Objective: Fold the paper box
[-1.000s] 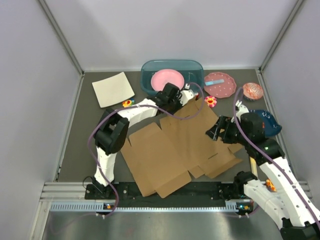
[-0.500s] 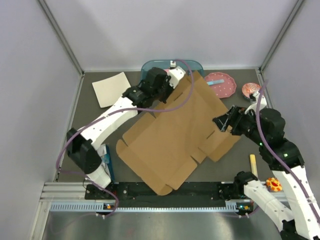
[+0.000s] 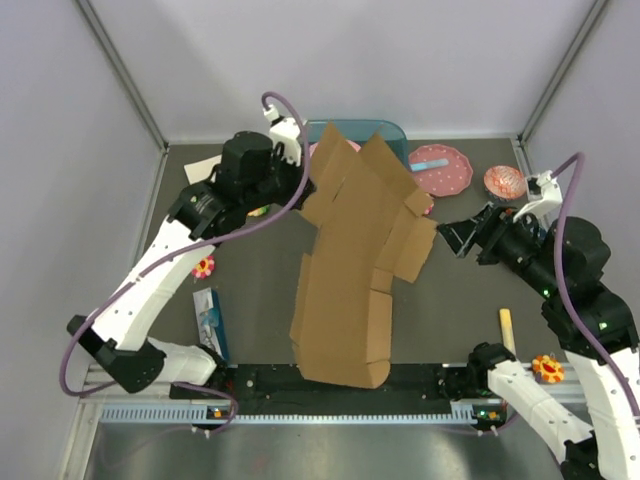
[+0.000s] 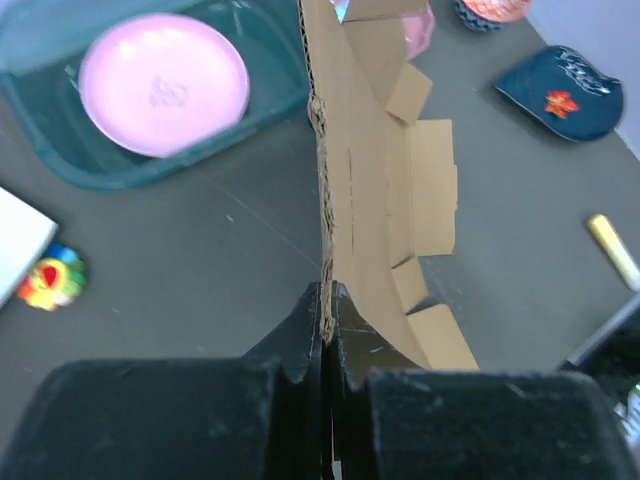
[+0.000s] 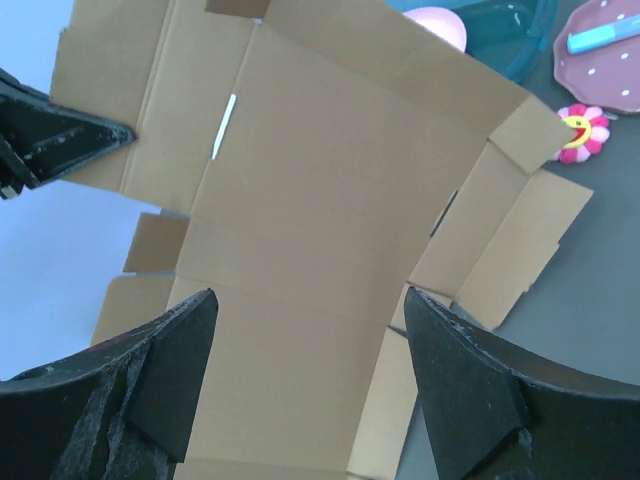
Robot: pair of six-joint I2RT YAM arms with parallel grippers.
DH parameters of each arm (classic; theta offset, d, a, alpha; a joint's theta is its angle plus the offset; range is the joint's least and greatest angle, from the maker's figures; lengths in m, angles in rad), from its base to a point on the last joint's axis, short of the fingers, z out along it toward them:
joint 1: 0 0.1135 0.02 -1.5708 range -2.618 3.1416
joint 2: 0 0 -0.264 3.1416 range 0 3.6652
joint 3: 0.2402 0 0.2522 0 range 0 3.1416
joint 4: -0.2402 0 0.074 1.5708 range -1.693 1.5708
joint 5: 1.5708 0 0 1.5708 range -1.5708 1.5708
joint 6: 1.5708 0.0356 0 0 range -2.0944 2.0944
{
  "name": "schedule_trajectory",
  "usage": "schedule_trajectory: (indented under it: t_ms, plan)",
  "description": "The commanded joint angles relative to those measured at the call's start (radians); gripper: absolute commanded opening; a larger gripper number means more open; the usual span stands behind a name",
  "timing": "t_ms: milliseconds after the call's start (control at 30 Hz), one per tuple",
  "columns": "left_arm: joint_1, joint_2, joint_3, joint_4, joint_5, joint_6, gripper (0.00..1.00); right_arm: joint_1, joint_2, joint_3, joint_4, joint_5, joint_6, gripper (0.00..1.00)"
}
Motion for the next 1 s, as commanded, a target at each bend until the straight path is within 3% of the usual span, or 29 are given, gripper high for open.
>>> schedule_trajectory:
  t_ms: [0,133,233,433,667,833,967]
  plan:
    - [0.046,-0.090,-0.192,0.071,0.178,-0.144,0.00,0.009,0.004,-0.021,-0.011,-0.044,0.019,0.77]
    - [0.058,-0.114,-0.473,0.180,0.173,-0.161,0.00,0.008,-0.009,-0.078,-0.013,-0.038,0.015,0.77]
    - [0.058,-0.108,-0.599,0.264,0.145,-0.136,0.00,0.009,-0.019,-0.119,-0.014,-0.023,-0.002,0.76]
    - [0.058,-0.043,-0.696,0.346,0.076,-0.055,0.00,0.009,-0.012,-0.197,-0.010,-0.009,-0.041,0.76]
    - [0.058,-0.066,-0.840,0.508,-0.074,-0.087,0.00,0.015,0.073,-0.314,0.163,-0.067,-0.050,0.74]
    - [0.058,-0.103,-1.047,0.830,-0.114,-0.203,0.00,0.149,0.229,-0.287,0.274,-0.017,-0.093,0.73]
    - [0.057,-0.094,-1.104,0.987,-0.147,-0.214,0.00,0.226,0.338,-0.193,0.282,0.084,-0.151,0.74]
